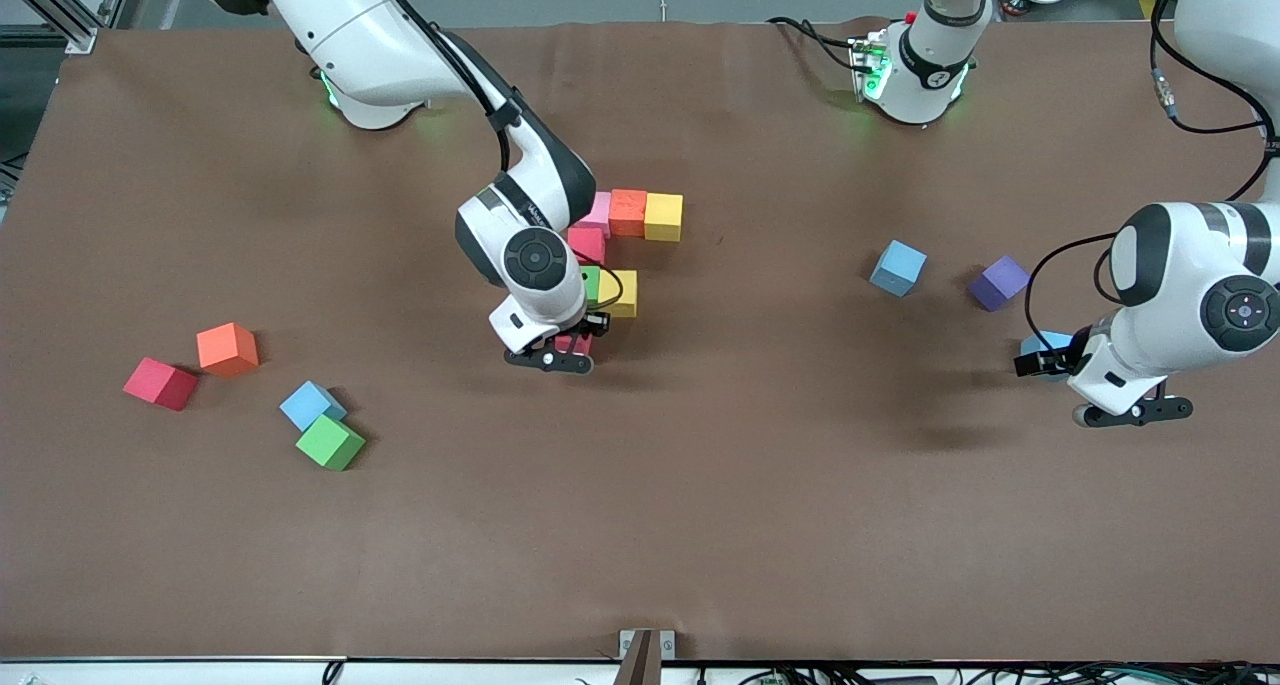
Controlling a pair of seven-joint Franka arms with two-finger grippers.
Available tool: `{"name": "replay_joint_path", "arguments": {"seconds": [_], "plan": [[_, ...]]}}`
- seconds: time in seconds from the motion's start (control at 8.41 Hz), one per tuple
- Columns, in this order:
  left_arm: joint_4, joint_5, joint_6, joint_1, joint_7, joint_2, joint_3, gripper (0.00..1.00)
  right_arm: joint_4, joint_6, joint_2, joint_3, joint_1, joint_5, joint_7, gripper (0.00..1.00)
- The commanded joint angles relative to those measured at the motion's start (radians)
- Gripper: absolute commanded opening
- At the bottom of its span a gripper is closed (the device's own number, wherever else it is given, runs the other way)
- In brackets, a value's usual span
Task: Arrange 11 blocks into digit 3
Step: 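Lower pink below green with the right gripper while the left gripper grasps blue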
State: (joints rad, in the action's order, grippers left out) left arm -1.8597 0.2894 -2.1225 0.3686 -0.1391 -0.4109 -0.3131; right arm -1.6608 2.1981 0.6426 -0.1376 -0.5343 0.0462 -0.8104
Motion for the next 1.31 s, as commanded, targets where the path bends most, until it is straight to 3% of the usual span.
{"name": "replay_joint_path", "arguments": {"seconds": [0.0,0.59,0.95,1.19], "plan": [[-0.077,0.017,-0.069,0.058,0.099,0.037,-0.012,1.0,0.016,-0.012,0.012,0.007,-0.016,0.017,-0.024,0.02],[-0.131,0.04,-0.145,0.104,0.182,0.038,-0.011,1.0,0.016,-0.012,0.023,0.007,-0.029,0.018,-0.024,0.04],[-0.153,0.053,-0.151,0.107,0.184,0.049,-0.011,1.0,0.016,-0.014,0.025,0.007,-0.029,0.018,-0.024,0.11],[-0.179,0.054,-0.239,0.107,0.185,0.022,-0.009,1.0,0.016,-0.015,0.023,0.007,-0.029,0.018,-0.024,0.16]]}}
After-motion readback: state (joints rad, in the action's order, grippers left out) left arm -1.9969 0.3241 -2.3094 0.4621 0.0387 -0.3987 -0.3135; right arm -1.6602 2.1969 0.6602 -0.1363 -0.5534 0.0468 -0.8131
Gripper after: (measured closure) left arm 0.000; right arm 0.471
